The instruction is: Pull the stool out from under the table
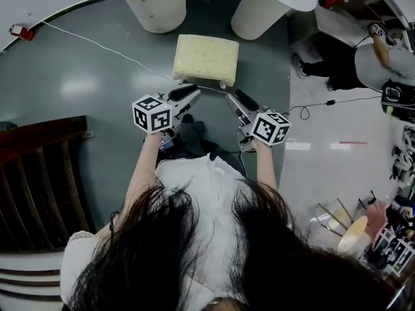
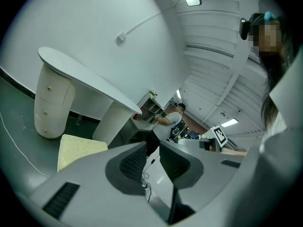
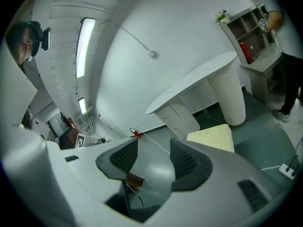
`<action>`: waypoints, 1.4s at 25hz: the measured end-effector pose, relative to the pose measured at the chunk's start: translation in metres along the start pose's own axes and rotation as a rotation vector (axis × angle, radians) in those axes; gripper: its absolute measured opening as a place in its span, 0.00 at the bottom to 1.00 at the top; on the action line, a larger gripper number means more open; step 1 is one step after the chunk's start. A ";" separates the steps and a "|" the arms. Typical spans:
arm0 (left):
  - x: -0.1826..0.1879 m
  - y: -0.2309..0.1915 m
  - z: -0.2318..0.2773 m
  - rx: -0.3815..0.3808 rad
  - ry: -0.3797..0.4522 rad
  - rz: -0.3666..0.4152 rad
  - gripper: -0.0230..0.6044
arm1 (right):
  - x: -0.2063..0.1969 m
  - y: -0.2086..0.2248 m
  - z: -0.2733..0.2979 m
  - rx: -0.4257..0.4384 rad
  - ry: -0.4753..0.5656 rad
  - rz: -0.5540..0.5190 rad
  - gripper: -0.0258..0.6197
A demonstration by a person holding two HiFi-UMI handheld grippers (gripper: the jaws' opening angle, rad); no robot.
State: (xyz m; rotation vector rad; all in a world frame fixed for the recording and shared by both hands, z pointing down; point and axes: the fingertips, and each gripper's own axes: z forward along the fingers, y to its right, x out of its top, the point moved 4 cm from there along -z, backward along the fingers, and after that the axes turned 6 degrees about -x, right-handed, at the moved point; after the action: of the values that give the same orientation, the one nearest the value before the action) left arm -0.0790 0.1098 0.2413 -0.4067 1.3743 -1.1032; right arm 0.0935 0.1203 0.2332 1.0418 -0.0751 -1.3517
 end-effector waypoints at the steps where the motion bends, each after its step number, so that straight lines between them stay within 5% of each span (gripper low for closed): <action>1: -0.003 0.006 0.002 0.004 -0.002 0.005 0.19 | -0.003 0.002 -0.007 0.002 0.003 0.000 0.38; 12: -0.045 0.074 0.010 0.065 -0.047 0.072 0.18 | -0.027 0.009 -0.072 0.063 0.063 -0.023 0.26; 35: -0.117 0.161 -0.015 0.130 0.000 0.096 0.18 | -0.095 -0.024 -0.147 0.156 -0.023 -0.242 0.14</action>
State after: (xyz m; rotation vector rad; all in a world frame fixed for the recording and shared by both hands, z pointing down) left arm -0.0109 0.2860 0.1776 -0.2437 1.3006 -1.1061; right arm 0.1353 0.2843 0.1810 1.1948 -0.0746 -1.5967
